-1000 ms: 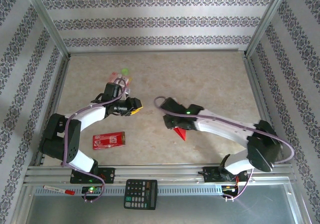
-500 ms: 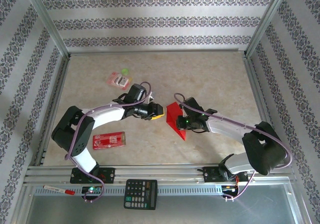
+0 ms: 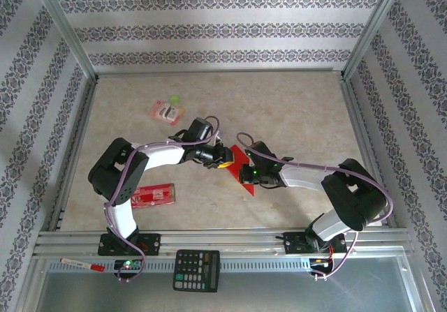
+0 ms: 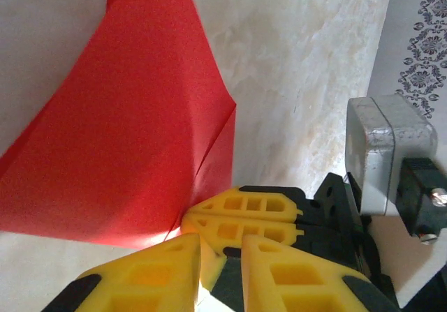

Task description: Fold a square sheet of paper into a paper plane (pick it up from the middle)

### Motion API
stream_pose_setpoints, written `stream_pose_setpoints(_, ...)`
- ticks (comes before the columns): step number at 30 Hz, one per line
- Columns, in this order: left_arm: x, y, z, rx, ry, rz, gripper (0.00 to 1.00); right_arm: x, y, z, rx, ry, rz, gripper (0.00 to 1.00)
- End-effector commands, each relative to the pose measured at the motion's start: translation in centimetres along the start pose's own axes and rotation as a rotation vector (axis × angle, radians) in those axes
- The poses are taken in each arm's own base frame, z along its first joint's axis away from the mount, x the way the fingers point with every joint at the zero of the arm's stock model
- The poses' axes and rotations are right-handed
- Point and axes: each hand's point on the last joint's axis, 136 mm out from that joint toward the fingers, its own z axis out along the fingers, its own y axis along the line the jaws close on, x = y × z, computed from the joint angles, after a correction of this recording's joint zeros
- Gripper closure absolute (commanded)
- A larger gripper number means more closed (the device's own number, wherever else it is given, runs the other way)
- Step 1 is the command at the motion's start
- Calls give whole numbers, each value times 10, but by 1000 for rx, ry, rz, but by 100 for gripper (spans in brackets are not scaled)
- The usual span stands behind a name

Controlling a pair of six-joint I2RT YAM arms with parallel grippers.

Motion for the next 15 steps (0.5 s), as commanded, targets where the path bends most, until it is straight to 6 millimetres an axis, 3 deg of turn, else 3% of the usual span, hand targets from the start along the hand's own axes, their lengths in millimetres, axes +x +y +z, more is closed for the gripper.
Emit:
stream_pose_setpoints(1, -5, -2, 7, 26, 11, -2, 79, 2, 6, 9, -33, -21, 56, 93)
stream_pose_setpoints(9, -15, 25, 13, -31, 37, 14, 80, -7, 34, -11, -160, -74, 49, 89)
stream_pose_setpoints(15, -26, 34, 6, -58, 73, 69, 79, -26, 5, -34, -136, -113, 60, 79)
